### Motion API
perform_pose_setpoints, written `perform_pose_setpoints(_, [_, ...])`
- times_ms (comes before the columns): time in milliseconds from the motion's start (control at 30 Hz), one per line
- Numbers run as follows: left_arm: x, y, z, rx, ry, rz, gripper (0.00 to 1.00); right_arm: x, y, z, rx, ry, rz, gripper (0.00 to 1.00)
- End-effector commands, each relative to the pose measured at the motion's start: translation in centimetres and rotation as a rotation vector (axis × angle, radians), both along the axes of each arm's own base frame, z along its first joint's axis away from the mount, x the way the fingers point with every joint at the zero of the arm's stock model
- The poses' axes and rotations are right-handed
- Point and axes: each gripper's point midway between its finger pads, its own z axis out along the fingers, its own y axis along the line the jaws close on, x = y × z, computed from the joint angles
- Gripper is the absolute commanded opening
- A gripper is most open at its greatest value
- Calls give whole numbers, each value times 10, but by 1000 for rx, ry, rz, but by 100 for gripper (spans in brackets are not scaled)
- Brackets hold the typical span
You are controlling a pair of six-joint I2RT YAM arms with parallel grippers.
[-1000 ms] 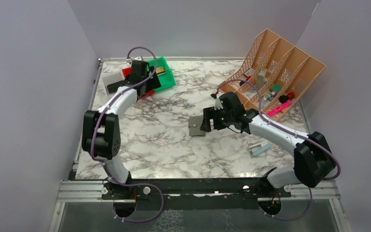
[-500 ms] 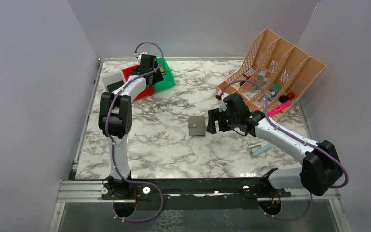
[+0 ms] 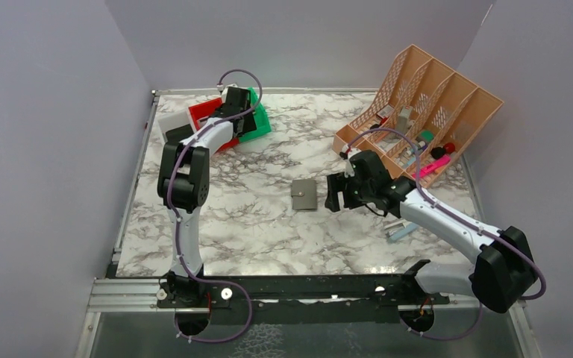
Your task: Take the credit cards out of the card holder
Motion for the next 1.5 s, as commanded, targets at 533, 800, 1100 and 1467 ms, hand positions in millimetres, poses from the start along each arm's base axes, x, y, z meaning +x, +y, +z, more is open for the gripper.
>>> perform_pose_setpoints(533, [-58,-67,-33,-1,123,-110,64,-5,-10,8,19,-29,-56,82])
perform_pose_setpoints(800, [-96,-109,-41,-53,167,-157,64,-1,-10,1,15,-23,-91,82])
perform_pose_setpoints(1100, [-129,-142,-47,-105,193,-170,67,13,43,-15,246,106,-132,74])
perform_pose_setpoints(1467, [-139,-151,-44,-141,201,-184,67,45,62,-67,250,160,-234,55])
